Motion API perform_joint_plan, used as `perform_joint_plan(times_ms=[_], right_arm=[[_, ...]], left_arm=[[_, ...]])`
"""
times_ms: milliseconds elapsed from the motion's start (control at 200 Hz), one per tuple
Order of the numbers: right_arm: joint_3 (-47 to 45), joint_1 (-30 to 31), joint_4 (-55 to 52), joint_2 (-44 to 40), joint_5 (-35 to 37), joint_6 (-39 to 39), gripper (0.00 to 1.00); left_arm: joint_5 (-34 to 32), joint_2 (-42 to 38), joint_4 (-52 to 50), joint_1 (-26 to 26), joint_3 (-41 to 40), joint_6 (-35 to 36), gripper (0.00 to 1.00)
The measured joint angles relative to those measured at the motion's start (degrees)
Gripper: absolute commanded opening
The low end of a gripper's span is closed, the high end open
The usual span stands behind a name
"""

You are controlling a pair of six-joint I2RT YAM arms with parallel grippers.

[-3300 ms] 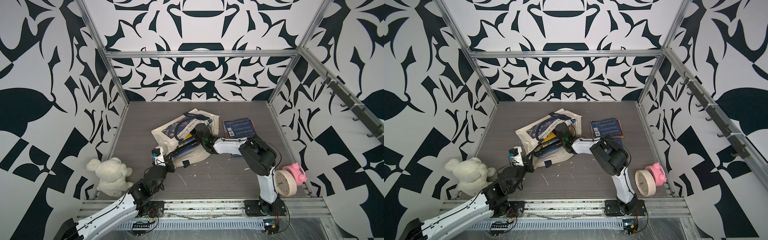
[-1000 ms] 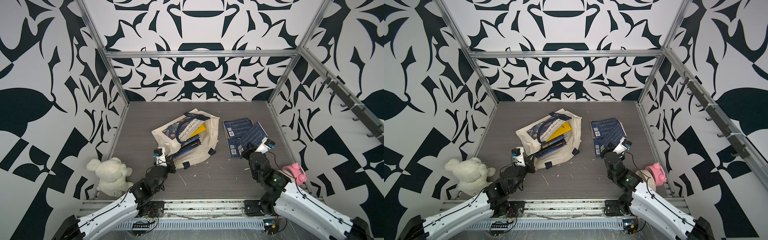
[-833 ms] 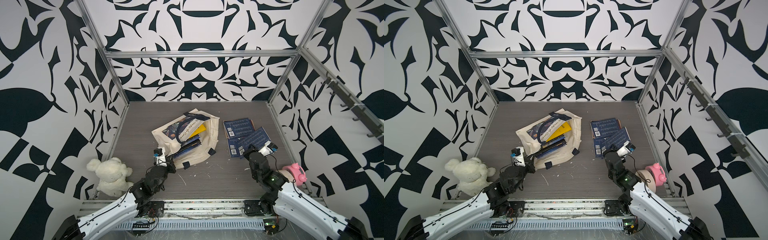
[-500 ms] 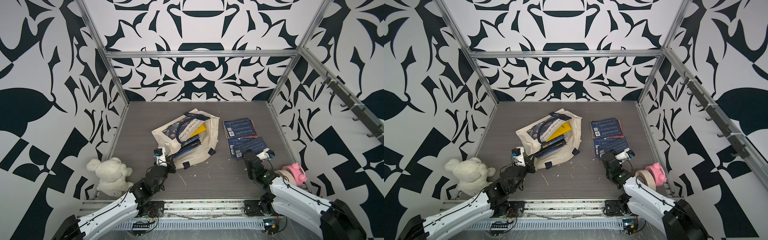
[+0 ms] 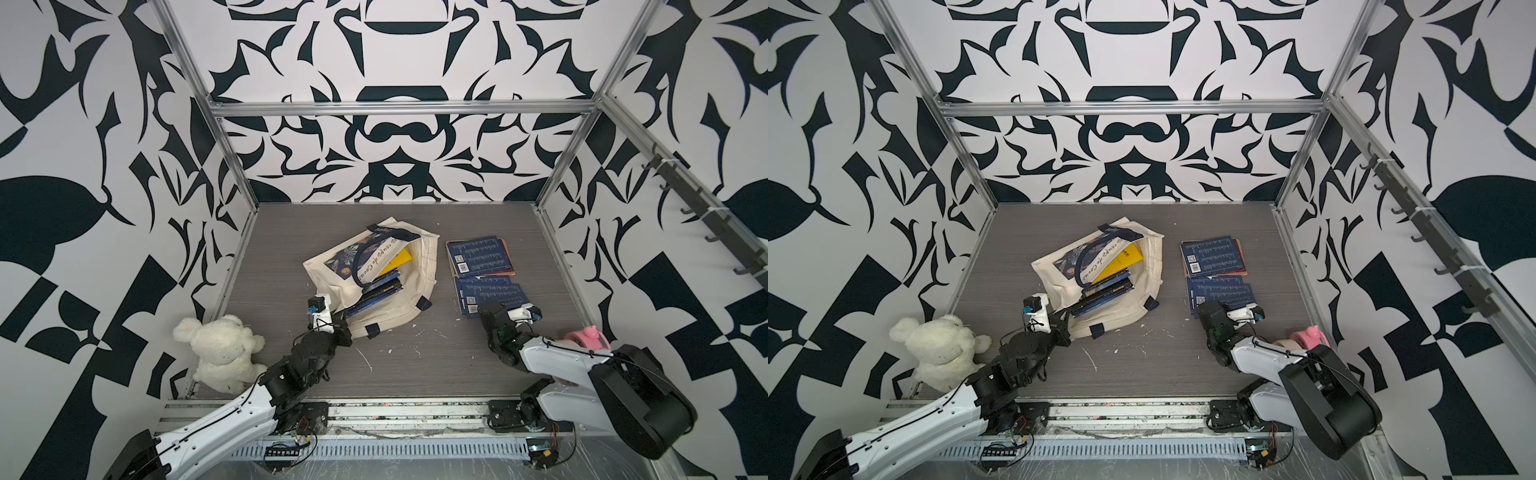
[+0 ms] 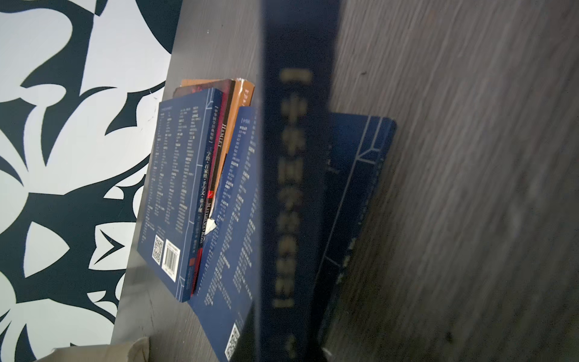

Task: Take out the books from the canvas bag
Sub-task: Place the book on the book.

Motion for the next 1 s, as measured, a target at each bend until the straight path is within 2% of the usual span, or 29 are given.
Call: perform_joint_plan(times_ms=[230,530,620,685,770,865,1000], right_arm=[[2.67,-3.56,5.11,5.14,-5.84,-1.90,0.00],[5.99,-10.29,7.56,9.94,-17.31,-6.38,0.00],[6.01,-10.88,7.69,9.94,-18.53,-6.67,0.16],[6.10,-11.10,7.43,9.94,-19.63,-7.08,0.34],[6.71,-11.06,6.84,9.68,-22.03,-8.83,0.49],[7.54,-11.02,6.49,9.20,-24.37,-9.49,0.61],[7.80,-10.93,4.02,7.02,-26.75,-10.27,0.74]], left_arm=[[0.02,0.24,0.00,0.00,0.04,0.00,0.00],[0.00,0.33,-0.02,0.00,0.24,0.00,0.00],[0.00,0.37,-0.04,0.00,0.28,0.00,0.00],[0.00,0.57,0.00,0.00,0.33,0.00,0.00],[0.02,0.81,0.00,0.00,0.35,0.00,0.00],[0.00,0.96,0.00,0.00,0.48,0.00,0.00],[0.02,0.92,-0.02,0.00,0.52,0.00,0.00]])
